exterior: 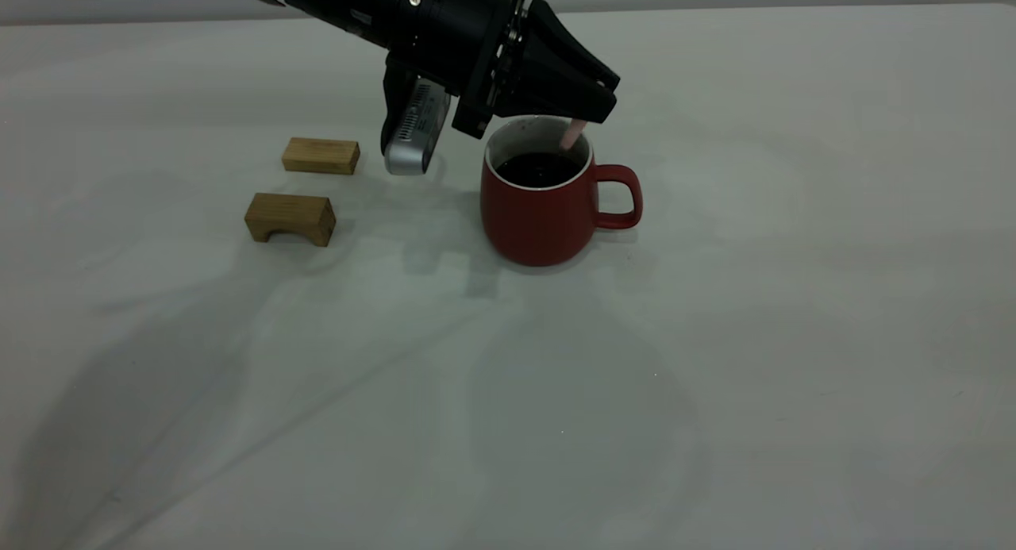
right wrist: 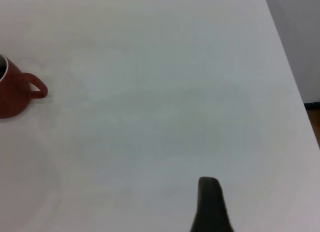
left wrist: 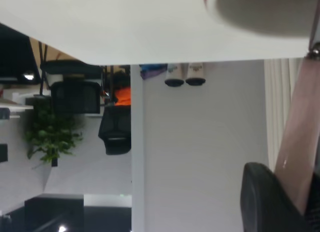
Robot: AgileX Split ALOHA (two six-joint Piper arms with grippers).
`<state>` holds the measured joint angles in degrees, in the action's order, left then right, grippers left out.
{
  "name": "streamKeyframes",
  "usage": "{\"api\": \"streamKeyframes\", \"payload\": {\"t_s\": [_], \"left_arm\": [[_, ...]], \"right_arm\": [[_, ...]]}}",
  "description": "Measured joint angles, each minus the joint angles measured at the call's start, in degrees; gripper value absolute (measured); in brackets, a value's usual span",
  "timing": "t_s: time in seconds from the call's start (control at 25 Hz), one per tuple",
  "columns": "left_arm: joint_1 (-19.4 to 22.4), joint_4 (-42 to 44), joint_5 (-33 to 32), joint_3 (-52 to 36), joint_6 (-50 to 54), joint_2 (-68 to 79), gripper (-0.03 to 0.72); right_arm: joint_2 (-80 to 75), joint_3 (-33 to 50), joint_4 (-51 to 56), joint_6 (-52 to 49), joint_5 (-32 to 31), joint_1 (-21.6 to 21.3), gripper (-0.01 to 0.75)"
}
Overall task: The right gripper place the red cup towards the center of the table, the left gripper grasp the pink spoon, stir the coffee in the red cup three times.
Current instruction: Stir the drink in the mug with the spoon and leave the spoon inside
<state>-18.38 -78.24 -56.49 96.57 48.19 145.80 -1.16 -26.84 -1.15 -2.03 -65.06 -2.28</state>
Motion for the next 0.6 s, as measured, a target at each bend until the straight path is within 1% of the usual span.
{"api": "streamKeyframes", "payload": {"t_s": [0.12, 0.2, 0.24, 0.36, 0.44, 0.6], "left_arm": [[0.0, 0.4, 1.6, 0.0, 0.0, 0.0, 0.176], [0.0, 0.4, 1.9, 0.0, 0.0, 0.0, 0.194], [0.0, 0.4, 1.9, 0.0, 0.0, 0.0, 0.214], [0.0, 0.5, 2.2, 0.0, 0.0, 0.0, 0.307], [0.0, 0.6, 2.3, 0.0, 0.0, -0.2, 0.352], [0.0, 1.8, 2.2, 0.6, 0.1, -2.1, 0.371]], "right_arm": [[0.0, 0.0, 0.0, 0.0, 0.0, 0.0, 0.592], [0.0, 0.0, 0.0, 0.0, 0.0, 0.0, 0.592], [0.0, 0.0, 0.0, 0.0, 0.0, 0.0, 0.591], [0.0, 0.0, 0.0, 0.0, 0.0, 0.0, 0.591], [0.0, 0.0, 0.0, 0.0, 0.0, 0.0, 0.591], [0.0, 0.0, 0.0, 0.0, 0.0, 0.0, 0.591]]}}
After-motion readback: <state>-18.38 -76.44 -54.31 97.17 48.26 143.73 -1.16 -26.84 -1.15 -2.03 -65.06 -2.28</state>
